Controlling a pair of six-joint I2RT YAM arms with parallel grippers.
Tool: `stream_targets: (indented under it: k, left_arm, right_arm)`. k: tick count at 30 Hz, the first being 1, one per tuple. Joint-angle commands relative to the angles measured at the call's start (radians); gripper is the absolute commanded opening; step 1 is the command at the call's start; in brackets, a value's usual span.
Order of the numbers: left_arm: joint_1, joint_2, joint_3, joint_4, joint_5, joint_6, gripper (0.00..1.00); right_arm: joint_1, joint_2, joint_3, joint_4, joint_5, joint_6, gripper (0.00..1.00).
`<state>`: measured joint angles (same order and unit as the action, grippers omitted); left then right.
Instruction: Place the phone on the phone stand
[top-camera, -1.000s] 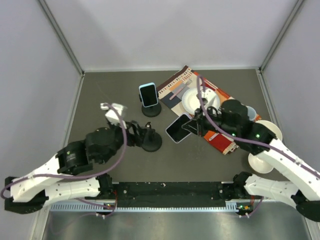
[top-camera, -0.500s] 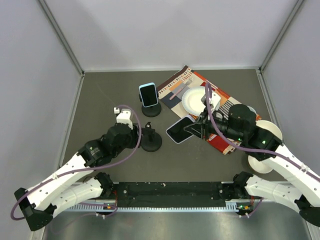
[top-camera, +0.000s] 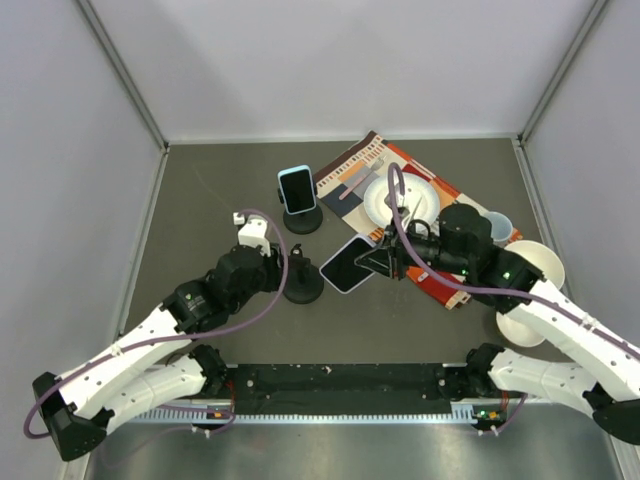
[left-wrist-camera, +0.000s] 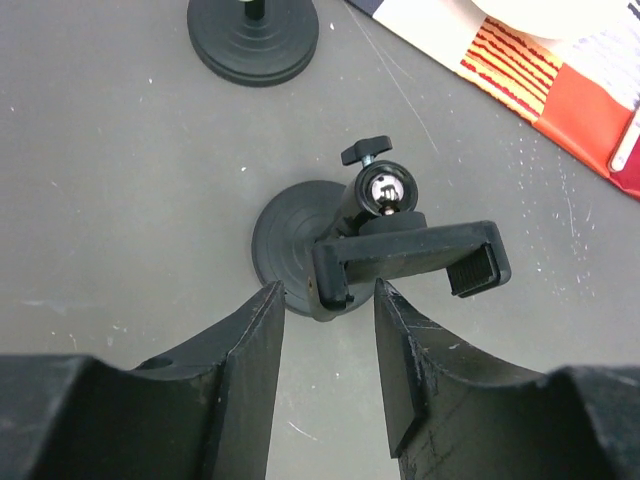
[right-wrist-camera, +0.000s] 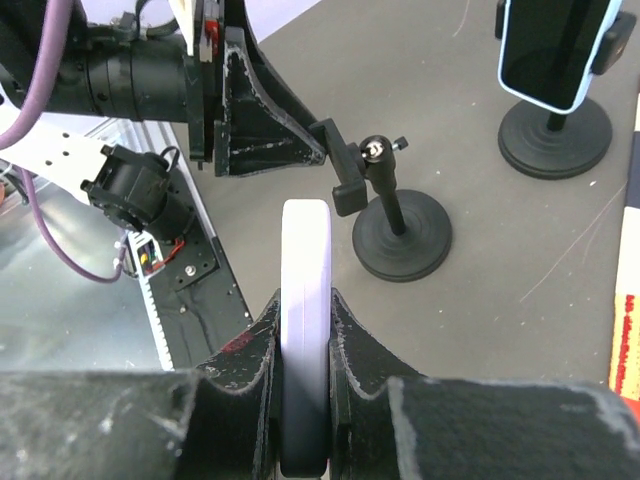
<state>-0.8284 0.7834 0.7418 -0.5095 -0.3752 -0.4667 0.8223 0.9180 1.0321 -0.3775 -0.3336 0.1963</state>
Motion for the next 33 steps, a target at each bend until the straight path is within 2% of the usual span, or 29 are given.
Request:
stream_targets:
  k: [1, 6, 11, 16, 18, 20, 21, 22, 23, 25, 30, 33]
  left_arm:
    - [0.002, 0.004, 0.008, 0.080, -0.042, 0.057, 0.45]
    - [0.002, 0.010, 0.018, 0.071, -0.037, 0.077, 0.36]
    - [0.000, -0.006, 0.005, 0.063, -0.034, 0.083, 0.32]
    - [-0.008, -0.001, 0.008, 0.063, -0.036, 0.105, 0.32]
    - [-0.009, 0.010, 0.007, 0.066, -0.031, 0.106, 0.35]
    - [-0.015, 0.014, 0.002, 0.071, -0.036, 0.111, 0.33]
    - [-0.020, 0.019, 0.001, 0.077, -0.039, 0.115, 0.30]
    - [-0.021, 0.020, -0.002, 0.081, -0.037, 0.126, 0.18]
    - [-0.023, 0.023, -0.004, 0.083, -0.037, 0.131, 0.12]
    - [-0.025, 0.030, -0.002, 0.083, -0.036, 0.145, 0.00]
    - [-0.026, 0.033, 0.011, 0.081, 0.074, 0.247, 0.00]
    - [-0.026, 0.033, 0.022, 0.072, 0.067, 0.258, 0.00]
  right_arm:
    - [0.000, 0.015, 0.002, 0.138, -0.044, 0.020, 0.00]
    - [0.001, 0.050, 0.013, 0.135, -0.030, -0.001, 0.00]
    - [0.001, 0.055, 0.022, 0.144, -0.031, -0.001, 0.00]
    - [0.006, 0.080, 0.034, 0.150, -0.047, -0.006, 0.00]
    - [0.024, 0.097, 0.049, 0.152, -0.050, -0.043, 0.00]
    - [0.044, 0.125, 0.063, 0.152, -0.047, -0.111, 0.00]
    - [0.069, 0.133, 0.075, 0.150, -0.059, -0.147, 0.00]
    - [0.086, 0.137, 0.077, 0.158, -0.065, -0.187, 0.00]
    - [0.101, 0.140, 0.072, 0.172, -0.076, -0.284, 0.00]
    - [0.118, 0.139, 0.034, 0.250, -0.120, -0.340, 0.00]
    - [0.118, 0.136, -0.021, 0.356, -0.347, -0.484, 0.00]
    - [0.133, 0.154, -0.038, 0.414, -0.432, -0.544, 0.00]
